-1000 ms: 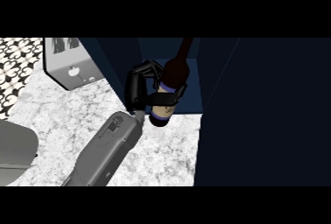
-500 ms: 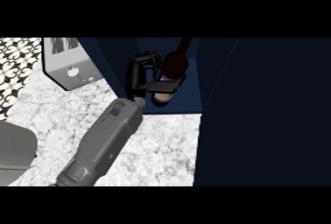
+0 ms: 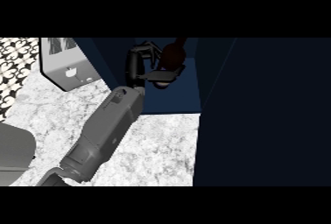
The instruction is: Pick up the wine, place it into the cabinet and close the cabinet
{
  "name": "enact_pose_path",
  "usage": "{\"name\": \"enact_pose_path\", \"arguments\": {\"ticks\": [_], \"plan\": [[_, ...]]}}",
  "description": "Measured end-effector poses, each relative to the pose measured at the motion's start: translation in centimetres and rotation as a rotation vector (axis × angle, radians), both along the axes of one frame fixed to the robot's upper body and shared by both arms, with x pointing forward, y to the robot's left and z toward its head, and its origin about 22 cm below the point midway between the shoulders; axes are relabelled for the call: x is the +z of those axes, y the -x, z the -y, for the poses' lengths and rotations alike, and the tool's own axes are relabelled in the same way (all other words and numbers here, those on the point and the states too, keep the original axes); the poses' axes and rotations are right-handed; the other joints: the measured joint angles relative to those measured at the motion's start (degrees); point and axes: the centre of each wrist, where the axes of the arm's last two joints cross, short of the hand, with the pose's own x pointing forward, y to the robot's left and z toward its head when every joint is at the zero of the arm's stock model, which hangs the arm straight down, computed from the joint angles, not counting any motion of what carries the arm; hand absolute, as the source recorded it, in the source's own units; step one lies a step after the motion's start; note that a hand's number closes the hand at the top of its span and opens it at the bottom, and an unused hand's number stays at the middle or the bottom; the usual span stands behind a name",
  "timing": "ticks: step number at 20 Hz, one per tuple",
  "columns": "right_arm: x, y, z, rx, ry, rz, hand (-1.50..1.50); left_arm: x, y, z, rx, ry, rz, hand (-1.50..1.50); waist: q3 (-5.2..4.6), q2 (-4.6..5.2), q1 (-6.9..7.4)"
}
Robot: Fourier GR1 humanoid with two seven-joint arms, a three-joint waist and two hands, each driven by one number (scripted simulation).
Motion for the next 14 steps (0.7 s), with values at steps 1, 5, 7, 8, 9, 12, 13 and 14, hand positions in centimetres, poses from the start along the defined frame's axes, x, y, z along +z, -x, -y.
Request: {"name": "enact_pose_path", "arguments": {"ticks": [1, 5, 7, 8, 9, 12, 13, 14], "plan": [[-0.1, 0.1, -0.1, 0.004, -0.001, -0.004, -1.50, 0.1, -0.3, -0.2, 0.010, -0.006, 0.010, 1.50, 0.01, 0.03, -0.12], [0.0, 0.1, 0.2, -0.002, 0.011, -0.003, -1.50, 0.4, -0.9, 0.0, 0.046, -0.025, 0.027, 1.50, 0.01, 0.13, -0.57], [-0.2, -0.3, 0.1, 0.006, 0.009, -0.001, -1.50, 0.7, -1.2, 0.2, 0.045, -0.025, 0.029, 1.50, 0.01, 0.22, -0.61], [-0.2, -0.3, 0.3, -0.002, 0.011, 0.004, -1.50, 0.7, -1.2, 0.2, 0.046, -0.026, 0.030, 1.50, 0.01, 0.22, -0.62], [-0.2, -0.3, 0.2, 0.005, 0.006, 0.006, -1.50, 0.6, -1.4, -0.1, 0.053, -0.018, 0.027, 1.50, 0.02, 0.27, -0.72], [-0.2, -0.3, -0.1, 0.017, -0.001, 0.004, -1.50, 0.5, -1.5, -0.2, 0.062, 0.022, 0.001, 1.50, 0.01, 0.30, -0.85], [-0.3, -0.2, -0.1, 0.022, 0.000, 0.007, -1.50, 0.6, -1.6, -0.2, 0.069, 0.040, -0.008, 1.50, 0.01, 0.35, -1.07], [-0.2, -0.2, -0.1, 0.024, 0.000, 0.007, -1.50, 0.7, -1.7, -0.4, 0.074, 0.058, -0.014, 1.50, 0.01, 0.39, -1.18]]}}
